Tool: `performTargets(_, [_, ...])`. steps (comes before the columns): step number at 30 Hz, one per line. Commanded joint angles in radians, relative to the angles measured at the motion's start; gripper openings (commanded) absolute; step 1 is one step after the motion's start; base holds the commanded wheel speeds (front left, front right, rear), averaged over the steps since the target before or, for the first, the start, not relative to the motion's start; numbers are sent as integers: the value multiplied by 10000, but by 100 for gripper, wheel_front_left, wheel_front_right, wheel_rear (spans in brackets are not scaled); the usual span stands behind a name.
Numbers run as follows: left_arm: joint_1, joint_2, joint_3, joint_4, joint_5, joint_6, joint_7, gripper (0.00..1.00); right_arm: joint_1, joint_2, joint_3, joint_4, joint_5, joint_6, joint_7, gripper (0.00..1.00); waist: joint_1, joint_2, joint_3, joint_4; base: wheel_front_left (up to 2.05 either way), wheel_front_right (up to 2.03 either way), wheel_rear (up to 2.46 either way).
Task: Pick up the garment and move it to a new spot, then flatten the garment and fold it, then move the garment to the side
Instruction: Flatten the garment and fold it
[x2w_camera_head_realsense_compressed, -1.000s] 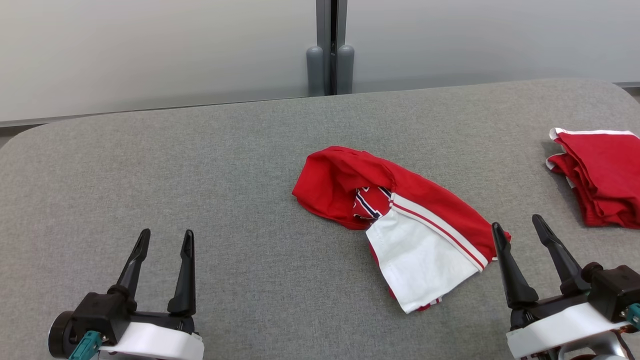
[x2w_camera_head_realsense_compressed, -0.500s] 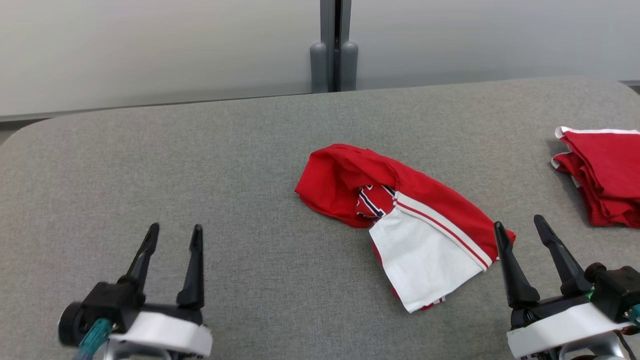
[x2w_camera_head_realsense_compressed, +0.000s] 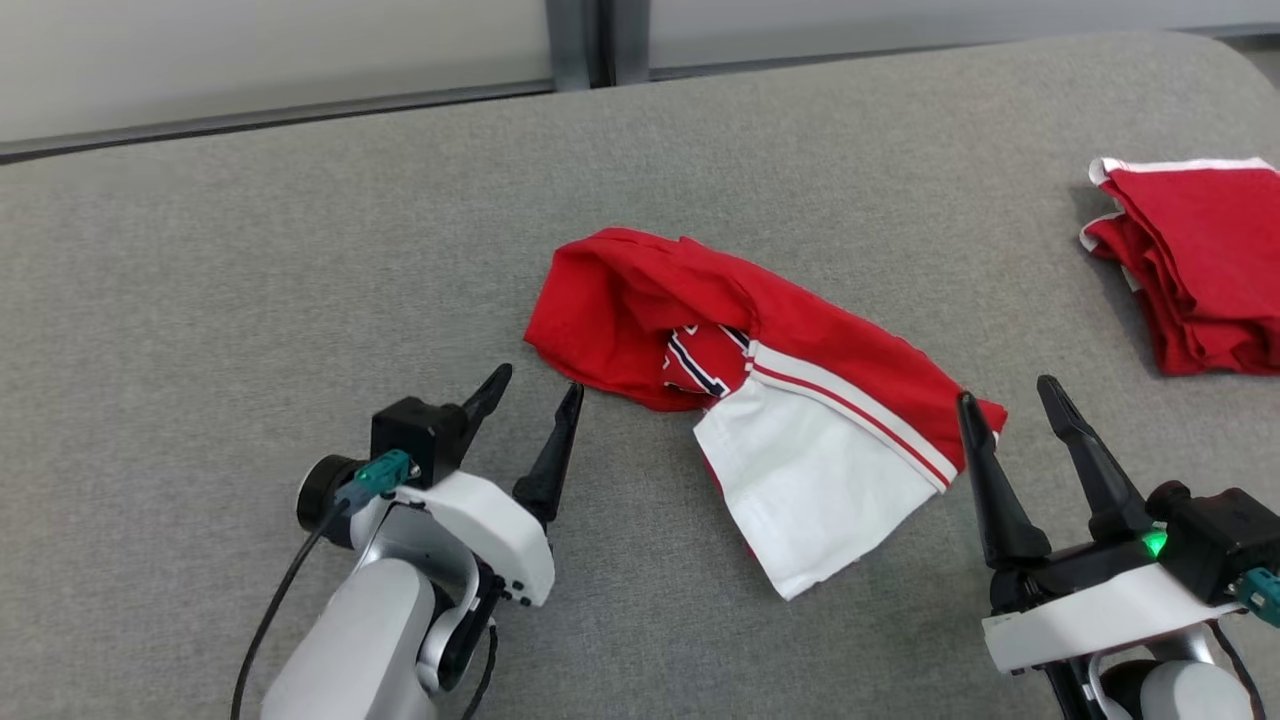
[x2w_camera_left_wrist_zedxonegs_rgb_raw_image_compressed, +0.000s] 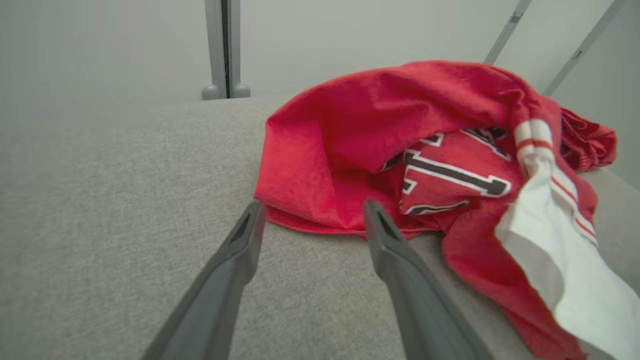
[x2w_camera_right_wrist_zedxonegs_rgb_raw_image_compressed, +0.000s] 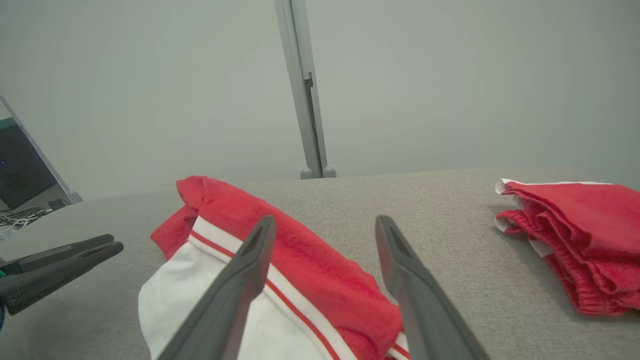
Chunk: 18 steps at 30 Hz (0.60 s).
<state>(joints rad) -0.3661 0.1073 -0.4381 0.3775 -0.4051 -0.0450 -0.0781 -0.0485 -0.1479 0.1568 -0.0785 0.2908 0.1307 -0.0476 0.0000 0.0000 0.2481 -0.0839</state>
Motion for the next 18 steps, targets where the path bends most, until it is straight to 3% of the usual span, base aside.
performTargets(1, [-422, -32, 28, 480, -127, -98, 48, 100, -191, 25, 34, 79, 84, 0, -127, 100, 0, 0, 504, -453, 0, 0, 0])
performTargets(8, [-1634, -357, 104, 2895, -770, -339, 218, 100, -474, 116, 144, 449, 222, 0, -461, 100, 0, 0, 925, -792, 0, 0, 0])
performTargets(9, [-1723, -381, 95, 3180, -874, -377, 185, 63, -499, 114, 156, 503, 234, 0, -476, 100, 0, 0, 942, -813, 0, 0, 0])
performTargets(10, [-1723, -381, 95, 3180, -874, -377, 185, 63, -499, 114, 156, 503, 234, 0, -476, 100, 0, 0, 942, -813, 0, 0, 0])
performTargets(11, [-1792, -401, 65, 3400, -906, -421, 117, 8, -533, 120, 176, 533, 246, 0, -504, 100, 0, 0, 960, -827, 0, 0, 0])
performTargets(12, [-1929, -419, -15, 3749, -1015, -517, -32, 0, -567, 120, 166, 598, 260, 0, -564, 100, 0, 0, 972, -818, 0, 0, 0])
performTargets(18, [-2173, -289, 41, 3886, -815, -335, -1125, 0, -550, 160, 61, 760, 401, 0, -595, 100, 0, 0, 890, -604, 0, 0, 0])
